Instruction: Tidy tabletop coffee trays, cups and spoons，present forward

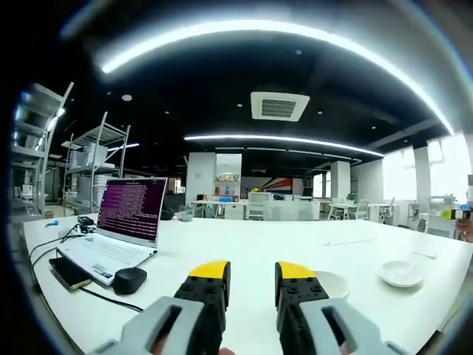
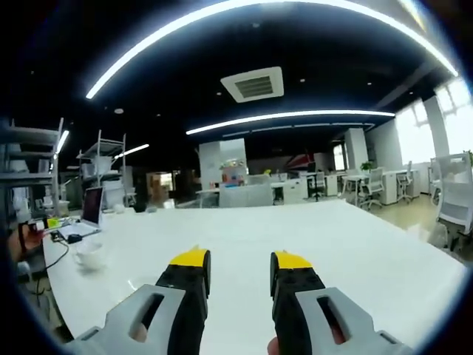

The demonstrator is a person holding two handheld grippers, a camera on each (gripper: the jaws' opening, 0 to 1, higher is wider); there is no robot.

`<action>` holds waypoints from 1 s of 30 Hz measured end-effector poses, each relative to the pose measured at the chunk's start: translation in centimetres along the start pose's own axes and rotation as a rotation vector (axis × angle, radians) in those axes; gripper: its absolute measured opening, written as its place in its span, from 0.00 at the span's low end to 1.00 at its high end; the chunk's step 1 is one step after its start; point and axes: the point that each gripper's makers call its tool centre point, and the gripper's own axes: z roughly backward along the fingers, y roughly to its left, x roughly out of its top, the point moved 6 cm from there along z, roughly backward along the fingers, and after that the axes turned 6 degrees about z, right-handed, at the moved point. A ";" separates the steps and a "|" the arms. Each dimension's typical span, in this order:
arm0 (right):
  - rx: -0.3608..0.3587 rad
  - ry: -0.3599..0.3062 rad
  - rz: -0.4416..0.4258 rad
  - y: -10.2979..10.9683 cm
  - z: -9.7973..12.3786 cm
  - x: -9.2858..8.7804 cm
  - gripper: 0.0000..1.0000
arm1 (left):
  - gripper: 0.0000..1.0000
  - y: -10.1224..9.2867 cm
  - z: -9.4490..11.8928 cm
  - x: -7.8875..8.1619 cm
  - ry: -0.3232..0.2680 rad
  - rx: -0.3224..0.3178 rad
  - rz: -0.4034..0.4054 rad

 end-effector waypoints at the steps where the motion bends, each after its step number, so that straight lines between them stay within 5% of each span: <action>1: 0.012 -0.009 0.018 0.3 -0.2 0.3 0.33 | 0.28 -0.1 0.0 0.0 0.009 -0.014 -0.014; 14: 0.137 -0.045 0.094 4.8 -2.9 2.7 0.33 | 0.29 -0.5 0.2 2.0 0.008 -0.071 -0.038; 18: 0.207 -0.031 0.101 7.1 -4.2 3.1 0.33 | 0.29 -0.2 0.0 1.9 0.050 -0.087 0.023; 30: 0.341 -0.051 0.166 12.0 -6.5 5.5 0.33 | 0.29 0.1 -0.2 3.0 0.130 -0.096 0.013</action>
